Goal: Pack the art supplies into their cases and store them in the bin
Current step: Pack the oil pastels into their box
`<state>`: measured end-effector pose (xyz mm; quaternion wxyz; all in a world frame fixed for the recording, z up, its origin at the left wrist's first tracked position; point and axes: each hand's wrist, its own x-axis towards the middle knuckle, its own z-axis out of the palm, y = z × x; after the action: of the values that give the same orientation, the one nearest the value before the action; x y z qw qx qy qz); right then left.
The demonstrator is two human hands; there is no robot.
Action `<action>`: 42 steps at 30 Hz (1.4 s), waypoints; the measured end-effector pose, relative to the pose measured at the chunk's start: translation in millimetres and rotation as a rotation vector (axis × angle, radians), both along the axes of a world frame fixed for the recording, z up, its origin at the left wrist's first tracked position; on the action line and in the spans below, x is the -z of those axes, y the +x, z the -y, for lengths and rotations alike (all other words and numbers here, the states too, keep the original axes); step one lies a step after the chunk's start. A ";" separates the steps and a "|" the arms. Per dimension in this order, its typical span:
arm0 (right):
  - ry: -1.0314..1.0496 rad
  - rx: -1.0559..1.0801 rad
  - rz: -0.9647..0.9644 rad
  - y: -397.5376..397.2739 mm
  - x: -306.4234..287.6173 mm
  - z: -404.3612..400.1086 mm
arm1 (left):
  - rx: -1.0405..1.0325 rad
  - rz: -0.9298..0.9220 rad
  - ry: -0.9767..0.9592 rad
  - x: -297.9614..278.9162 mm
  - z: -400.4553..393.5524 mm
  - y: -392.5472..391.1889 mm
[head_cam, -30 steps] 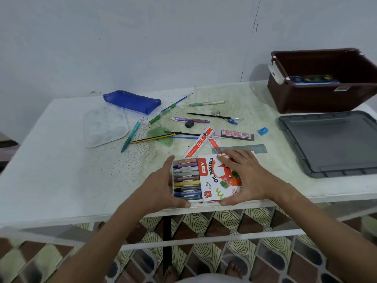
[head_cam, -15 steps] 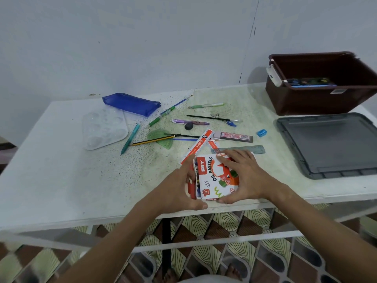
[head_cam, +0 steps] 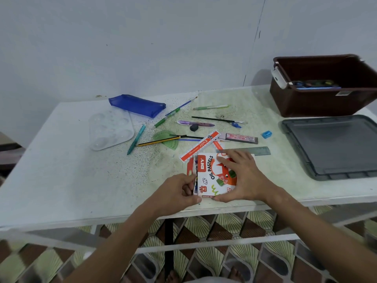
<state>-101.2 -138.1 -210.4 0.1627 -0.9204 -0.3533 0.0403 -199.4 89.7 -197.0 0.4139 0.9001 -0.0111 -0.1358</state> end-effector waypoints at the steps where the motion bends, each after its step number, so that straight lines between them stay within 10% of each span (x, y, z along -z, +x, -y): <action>1: 0.007 -0.004 0.012 -0.3 0.3 -0.2 | -0.012 -0.012 -0.040 0.1 0.6 0.5; 9: 0.039 0.029 -0.022 0.9 1.3 3.3 | -0.167 -0.080 -0.384 -4.6 2.0 3.2; 18: 0.607 0.360 -0.065 -15.1 -21.9 -36.2 | -0.416 0.199 -0.684 -41.9 24.8 5.6; 28: 0.979 0.249 -0.312 15.7 -66.6 -34.5 | -0.194 0.239 -0.425 -93.4 -21.9 55.7; 42: 0.803 0.111 -0.060 27.0 -61.2 -23.5 | -0.349 0.714 0.066 -58.1 -17.0 56.5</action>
<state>-74.1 -114.6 -149.2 0.5214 -0.7997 -0.2857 -0.0830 -142.9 106.8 -138.9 0.3715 0.8920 0.0030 0.2577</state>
